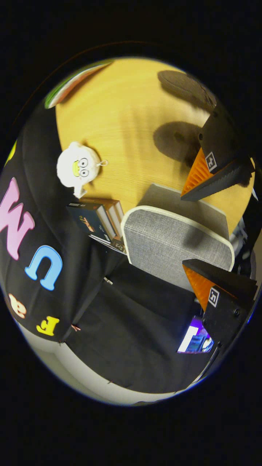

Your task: Open the storage box then place both shoes into the box .Put the left shoe in first, then the right shoe, with the right side of both shoes facing outward in a uniform manner.

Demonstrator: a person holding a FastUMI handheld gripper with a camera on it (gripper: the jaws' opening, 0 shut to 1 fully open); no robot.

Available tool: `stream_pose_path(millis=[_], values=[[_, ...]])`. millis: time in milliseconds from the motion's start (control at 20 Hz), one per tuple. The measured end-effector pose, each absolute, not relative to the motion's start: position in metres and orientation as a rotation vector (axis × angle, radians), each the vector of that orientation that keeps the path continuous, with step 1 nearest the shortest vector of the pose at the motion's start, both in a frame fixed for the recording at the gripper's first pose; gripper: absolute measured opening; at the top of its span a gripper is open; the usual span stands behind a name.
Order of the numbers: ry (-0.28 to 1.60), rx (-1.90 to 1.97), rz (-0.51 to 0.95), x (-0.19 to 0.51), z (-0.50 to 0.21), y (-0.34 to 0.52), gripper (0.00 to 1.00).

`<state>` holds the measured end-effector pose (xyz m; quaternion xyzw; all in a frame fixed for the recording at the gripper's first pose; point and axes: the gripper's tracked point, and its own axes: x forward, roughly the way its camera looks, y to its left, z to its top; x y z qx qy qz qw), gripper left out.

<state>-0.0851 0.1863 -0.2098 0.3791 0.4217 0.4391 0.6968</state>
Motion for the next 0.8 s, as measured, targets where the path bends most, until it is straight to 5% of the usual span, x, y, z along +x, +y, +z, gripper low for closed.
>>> stream_pose_path(millis=[550,750,800], values=[[1.082,1.202,1.070,-0.105,-0.216,0.219,0.95],[1.073,1.298,1.068,-0.106,-0.216,0.214,0.60],[1.064,1.344,1.059,-0.098,-0.214,0.204,0.43]])
